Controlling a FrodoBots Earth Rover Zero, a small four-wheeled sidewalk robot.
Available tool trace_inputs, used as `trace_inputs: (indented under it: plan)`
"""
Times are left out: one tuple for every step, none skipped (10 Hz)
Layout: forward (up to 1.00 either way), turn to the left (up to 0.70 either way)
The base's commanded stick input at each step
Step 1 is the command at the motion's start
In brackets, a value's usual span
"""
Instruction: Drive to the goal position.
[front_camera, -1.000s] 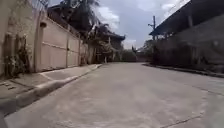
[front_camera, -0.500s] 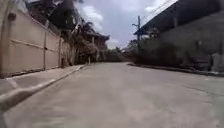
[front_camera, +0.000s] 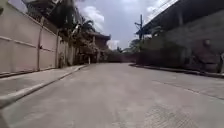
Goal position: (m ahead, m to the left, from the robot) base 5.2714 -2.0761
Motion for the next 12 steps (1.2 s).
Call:
trace_inputs:
  plan:
    - [1.0, 0.0]
    - [1.0, 0.0]
    - [1.0, 0.0]
    - [1.0, 0.0]
    - [1.0, 0.0]
    - [1.0, 0.0]
    - [1.0, 0.0]
    - [1.0, -0.09]
    - [1.0, -0.18]
    - [1.0, -0.3]
    - [1.0, -0.39]
    - [1.0, -0.4]
